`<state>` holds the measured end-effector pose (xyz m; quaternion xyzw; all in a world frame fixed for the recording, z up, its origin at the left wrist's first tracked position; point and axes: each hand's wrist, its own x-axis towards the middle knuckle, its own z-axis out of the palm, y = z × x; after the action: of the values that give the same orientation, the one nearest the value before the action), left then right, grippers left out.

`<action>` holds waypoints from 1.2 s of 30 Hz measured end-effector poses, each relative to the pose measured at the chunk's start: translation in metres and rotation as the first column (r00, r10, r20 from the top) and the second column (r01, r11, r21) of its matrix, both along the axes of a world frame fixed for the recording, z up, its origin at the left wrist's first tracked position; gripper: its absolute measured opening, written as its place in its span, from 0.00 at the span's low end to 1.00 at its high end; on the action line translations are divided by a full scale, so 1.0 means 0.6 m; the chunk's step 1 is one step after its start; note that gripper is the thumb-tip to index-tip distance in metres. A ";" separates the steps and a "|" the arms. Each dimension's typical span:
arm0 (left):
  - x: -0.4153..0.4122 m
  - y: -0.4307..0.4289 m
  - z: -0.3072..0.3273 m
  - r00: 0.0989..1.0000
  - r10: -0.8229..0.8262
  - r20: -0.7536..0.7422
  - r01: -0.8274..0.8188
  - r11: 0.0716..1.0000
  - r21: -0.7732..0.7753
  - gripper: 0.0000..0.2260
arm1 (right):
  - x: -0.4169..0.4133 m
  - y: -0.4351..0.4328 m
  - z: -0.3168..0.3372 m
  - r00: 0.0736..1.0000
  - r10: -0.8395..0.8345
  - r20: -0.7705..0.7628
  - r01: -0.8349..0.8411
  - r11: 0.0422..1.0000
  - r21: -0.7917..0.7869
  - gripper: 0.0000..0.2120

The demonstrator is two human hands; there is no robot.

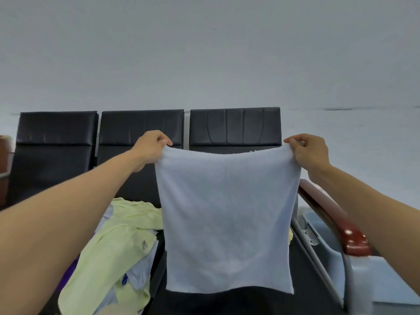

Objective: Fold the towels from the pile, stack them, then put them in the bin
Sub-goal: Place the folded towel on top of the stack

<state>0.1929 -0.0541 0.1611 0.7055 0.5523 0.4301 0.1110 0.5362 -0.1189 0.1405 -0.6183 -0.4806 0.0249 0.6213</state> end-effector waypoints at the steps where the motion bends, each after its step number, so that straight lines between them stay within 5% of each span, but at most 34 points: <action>1: 0.001 -0.002 0.001 1.000 -0.006 -0.015 0.006 1.000 -0.024 0.10 | 0.001 -0.002 0.000 0.999 0.020 0.037 -0.018 0.999 -0.034 0.10; 6: 0.008 -0.012 0.002 1.000 -0.029 -0.010 0.026 0.982 -0.189 0.11 | 0.002 -0.009 -0.003 0.972 0.164 0.165 -0.138 0.977 -0.162 0.14; 11: -0.009 -0.025 0.012 0.951 -0.247 0.188 0.305 0.853 -0.424 0.14 | 0.007 -0.032 0.002 0.929 0.357 0.101 -0.309 0.895 -0.321 0.16; 15: -0.017 -0.017 0.002 0.961 -0.276 -0.002 0.256 0.892 -0.373 0.15 | 0.020 -0.042 0.003 0.869 0.492 0.046 -0.426 0.793 -0.436 0.09; 17: -0.010 -0.014 -0.008 0.966 -0.242 -0.089 0.213 0.944 -0.250 0.08 | 0.021 -0.035 0.000 0.898 0.409 0.162 -0.307 0.846 -0.436 0.04; 19: -0.003 -0.007 -0.017 0.972 -0.164 -0.171 0.144 0.982 -0.122 0.04 | 0.021 -0.024 -0.005 0.883 0.241 0.403 -0.055 0.905 -0.421 0.14; 25: 0.020 0.010 -0.034 0.929 0.092 -0.357 -0.015 0.977 0.213 0.07 | 0.017 -0.005 -0.027 0.662 -0.071 0.746 0.316 0.929 -0.192 0.08; 31: 0.032 -0.003 -0.042 0.914 0.123 -0.387 -0.020 0.966 0.258 0.06 | 0.029 -0.010 -0.029 0.615 -0.162 0.772 0.414 0.899 -0.141 0.12; 36: 0.043 -0.010 -0.043 0.875 0.117 -0.469 0.006 0.968 0.253 0.07 | 0.030 -0.016 -0.030 0.698 -0.143 0.702 0.387 0.900 -0.201 0.08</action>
<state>0.2187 -0.0600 0.1356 0.7821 0.5248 0.3098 -0.1303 0.5540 -0.1283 0.1222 -0.7446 -0.5642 -0.2095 0.2888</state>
